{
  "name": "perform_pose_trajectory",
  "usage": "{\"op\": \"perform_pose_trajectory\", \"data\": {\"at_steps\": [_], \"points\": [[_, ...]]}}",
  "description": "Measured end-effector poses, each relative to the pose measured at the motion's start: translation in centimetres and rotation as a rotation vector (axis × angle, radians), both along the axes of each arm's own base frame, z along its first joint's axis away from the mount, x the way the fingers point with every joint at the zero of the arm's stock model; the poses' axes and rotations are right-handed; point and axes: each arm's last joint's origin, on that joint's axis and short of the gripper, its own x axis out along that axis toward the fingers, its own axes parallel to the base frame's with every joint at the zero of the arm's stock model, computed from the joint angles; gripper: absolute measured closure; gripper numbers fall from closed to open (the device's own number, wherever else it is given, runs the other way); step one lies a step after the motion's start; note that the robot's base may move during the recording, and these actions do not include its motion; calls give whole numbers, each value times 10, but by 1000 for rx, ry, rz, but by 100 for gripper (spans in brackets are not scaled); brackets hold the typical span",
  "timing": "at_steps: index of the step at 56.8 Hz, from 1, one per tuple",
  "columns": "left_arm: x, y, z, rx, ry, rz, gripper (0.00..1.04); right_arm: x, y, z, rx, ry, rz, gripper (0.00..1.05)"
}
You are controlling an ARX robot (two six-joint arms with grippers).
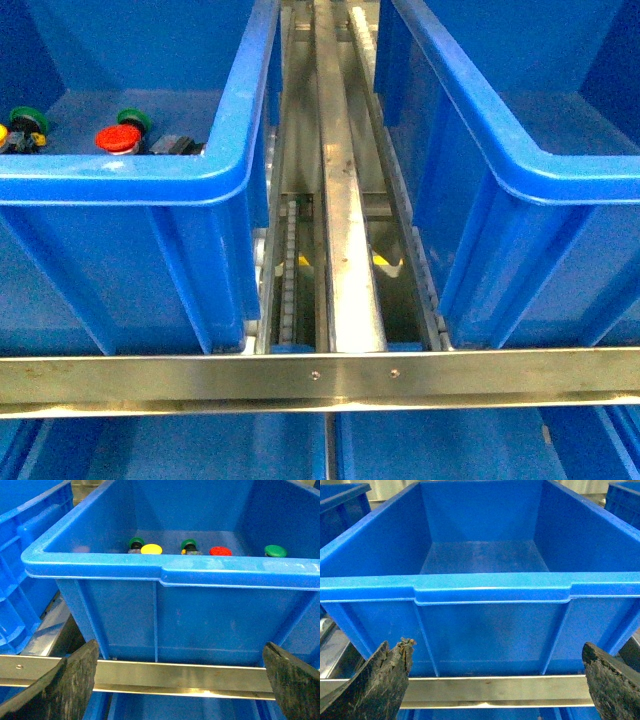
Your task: Pick red and yellow buttons and place in box
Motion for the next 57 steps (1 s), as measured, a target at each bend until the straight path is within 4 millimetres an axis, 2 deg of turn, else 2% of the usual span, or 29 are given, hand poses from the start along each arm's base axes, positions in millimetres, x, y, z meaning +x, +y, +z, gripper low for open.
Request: {"op": "perform_pose_trajectory", "data": {"at_steps": [57], "points": [[0, 0, 0, 0, 0, 0, 8, 0, 0, 0, 0, 0, 0, 6]]}}
